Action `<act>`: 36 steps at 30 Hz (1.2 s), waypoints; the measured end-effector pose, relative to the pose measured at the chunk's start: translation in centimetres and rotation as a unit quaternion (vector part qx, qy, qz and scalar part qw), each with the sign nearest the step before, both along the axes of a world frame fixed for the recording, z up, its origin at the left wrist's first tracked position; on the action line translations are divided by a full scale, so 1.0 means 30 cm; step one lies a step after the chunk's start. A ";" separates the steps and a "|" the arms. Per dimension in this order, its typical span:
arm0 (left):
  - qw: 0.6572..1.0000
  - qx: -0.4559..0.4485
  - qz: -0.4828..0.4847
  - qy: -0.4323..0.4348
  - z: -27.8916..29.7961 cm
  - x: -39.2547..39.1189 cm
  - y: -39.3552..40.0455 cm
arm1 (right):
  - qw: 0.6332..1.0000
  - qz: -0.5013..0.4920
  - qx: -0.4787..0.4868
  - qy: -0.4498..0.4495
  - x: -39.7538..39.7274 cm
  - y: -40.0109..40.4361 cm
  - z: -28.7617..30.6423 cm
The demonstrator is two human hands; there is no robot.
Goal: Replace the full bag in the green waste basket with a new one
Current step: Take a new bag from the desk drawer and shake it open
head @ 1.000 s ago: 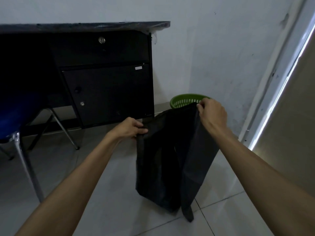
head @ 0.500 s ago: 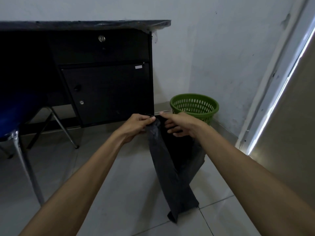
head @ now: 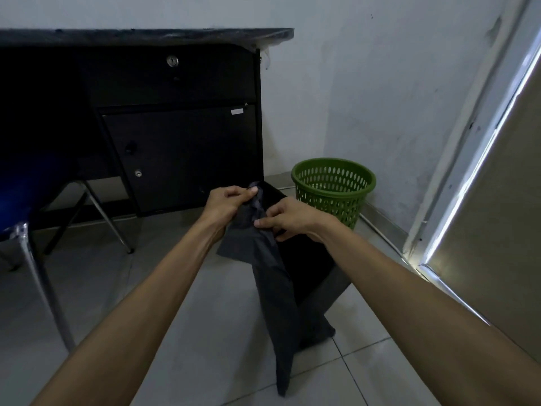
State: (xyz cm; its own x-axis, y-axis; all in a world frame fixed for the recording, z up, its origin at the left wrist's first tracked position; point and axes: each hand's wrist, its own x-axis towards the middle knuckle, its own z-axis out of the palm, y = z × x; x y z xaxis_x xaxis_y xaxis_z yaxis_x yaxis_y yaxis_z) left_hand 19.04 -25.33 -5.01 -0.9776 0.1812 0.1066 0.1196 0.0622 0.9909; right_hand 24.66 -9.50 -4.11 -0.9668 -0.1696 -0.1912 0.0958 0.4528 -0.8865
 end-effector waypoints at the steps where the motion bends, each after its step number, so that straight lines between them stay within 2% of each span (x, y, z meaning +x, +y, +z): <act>1: 1.000 -0.025 0.008 0.008 0.002 -0.004 -0.007 | 1.000 -0.019 -0.008 0.023 -0.003 -0.003 0.004; 3: 0.999 -0.044 0.001 -0.012 0.008 -0.008 -0.023 | 0.993 -0.080 -0.024 0.080 -0.017 0.003 0.013; 6: 0.992 0.000 -0.081 -0.094 0.012 0.001 -0.037 | 0.963 -0.212 -0.088 0.139 -0.048 0.039 0.027; 9: 0.989 -0.056 -0.126 -0.046 0.008 0.025 -0.024 | 0.936 -0.288 -0.126 0.161 -0.075 0.075 0.031; 11: 0.991 -0.070 -0.116 -0.008 0.006 0.029 -0.008 | 0.929 -0.299 -0.147 0.162 -0.086 0.088 0.026; 17: 0.996 -0.033 -0.084 0.019 0.037 0.030 0.021 | 0.922 -0.315 -0.158 0.161 -0.079 0.117 0.025; 23: 0.998 -0.016 -0.048 0.028 0.034 0.028 0.041 | 0.927 -0.298 -0.161 0.162 -0.079 0.116 0.032; 31: 0.996 -0.027 -0.086 0.025 0.042 0.013 -0.006 | 0.925 -0.310 -0.145 0.163 -0.063 0.152 0.044; 36: 0.999 0.004 -0.024 0.024 0.049 0.009 -0.004 | 0.926 -0.310 -0.136 0.166 -0.069 0.163 0.047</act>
